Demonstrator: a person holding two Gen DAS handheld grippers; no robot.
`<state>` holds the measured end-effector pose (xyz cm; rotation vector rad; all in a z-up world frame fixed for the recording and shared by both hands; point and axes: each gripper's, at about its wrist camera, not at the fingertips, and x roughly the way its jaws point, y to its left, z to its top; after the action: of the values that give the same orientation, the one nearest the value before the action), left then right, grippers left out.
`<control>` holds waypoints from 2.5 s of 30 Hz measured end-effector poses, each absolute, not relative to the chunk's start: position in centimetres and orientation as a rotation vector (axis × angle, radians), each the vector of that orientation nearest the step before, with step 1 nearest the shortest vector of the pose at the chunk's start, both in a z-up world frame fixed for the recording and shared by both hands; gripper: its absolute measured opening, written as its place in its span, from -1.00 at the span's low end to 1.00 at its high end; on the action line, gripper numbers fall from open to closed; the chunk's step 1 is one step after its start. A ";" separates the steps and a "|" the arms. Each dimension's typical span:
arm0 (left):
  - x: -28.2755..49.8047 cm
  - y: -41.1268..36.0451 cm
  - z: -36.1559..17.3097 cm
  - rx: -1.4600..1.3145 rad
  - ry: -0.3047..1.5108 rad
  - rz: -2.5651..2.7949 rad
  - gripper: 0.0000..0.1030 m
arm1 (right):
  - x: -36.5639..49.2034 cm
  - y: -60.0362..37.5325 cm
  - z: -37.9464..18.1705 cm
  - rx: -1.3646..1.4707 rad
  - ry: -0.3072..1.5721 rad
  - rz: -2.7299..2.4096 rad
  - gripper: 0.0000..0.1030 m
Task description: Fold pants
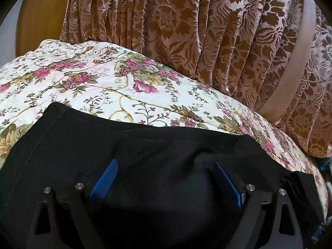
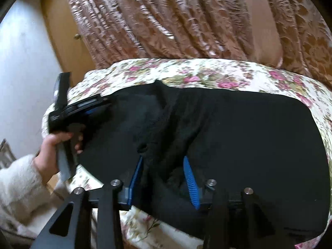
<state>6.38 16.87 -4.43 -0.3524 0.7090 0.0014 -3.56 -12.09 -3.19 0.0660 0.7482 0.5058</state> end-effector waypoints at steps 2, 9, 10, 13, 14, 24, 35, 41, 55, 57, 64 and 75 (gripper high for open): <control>6.3 16.9 -4.4 -0.354 0.710 0.003 0.80 | -4.0 -12.9 -2.5 0.080 0.744 0.539 -0.19; 5.1 14.9 -2.1 -0.485 0.720 -0.108 0.77 | -4.6 -20.6 1.8 0.242 0.522 0.372 -0.20; 5.0 14.0 -1.8 -0.508 0.722 -0.145 0.77 | -4.1 -21.6 2.2 0.252 0.512 0.322 -0.20; 4.8 10.0 -0.8 -0.516 0.768 -0.297 0.77 | -0.9 -24.5 3.0 0.290 0.520 0.163 -0.21; 4.8 9.1 -0.5 -0.515 0.781 -0.330 0.77 | 0.0 -25.1 3.0 0.307 0.521 0.146 -0.24; 5.1 1.7 -1.4 -0.532 0.946 -0.545 0.77 | 6.0 -28.2 -1.1 0.364 0.604 0.068 -0.27; 3.0 -1.8 -2.5 -0.351 0.915 -0.549 -0.58 | 4.1 -27.4 -3.0 0.320 0.531 0.156 -0.23; 1.6 -0.1 -1.6 -0.294 0.855 -0.515 -0.64 | 3.8 -26.3 -1.3 0.296 0.525 0.162 -0.23; 0.8 3.6 -2.7 -0.468 0.792 -0.452 -0.05 | 5.4 -25.1 -4.3 0.255 0.621 0.159 -0.23; -0.1 5.3 -1.7 -0.479 0.737 -0.413 0.08 | 5.3 -25.2 -4.3 0.262 0.616 0.161 -0.23; -2.5 13.0 0.1 -0.521 0.648 -0.150 0.29 | 5.2 -24.8 -4.2 0.237 0.612 0.146 -0.23; -9.8 23.4 -2.2 -0.695 0.552 0.226 0.40 | 5.3 -24.9 -4.3 0.241 0.613 0.149 -0.23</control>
<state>-9.82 23.42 -2.24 -0.6947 0.5517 0.2262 5.26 -24.86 -4.27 0.2413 0.6125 0.1490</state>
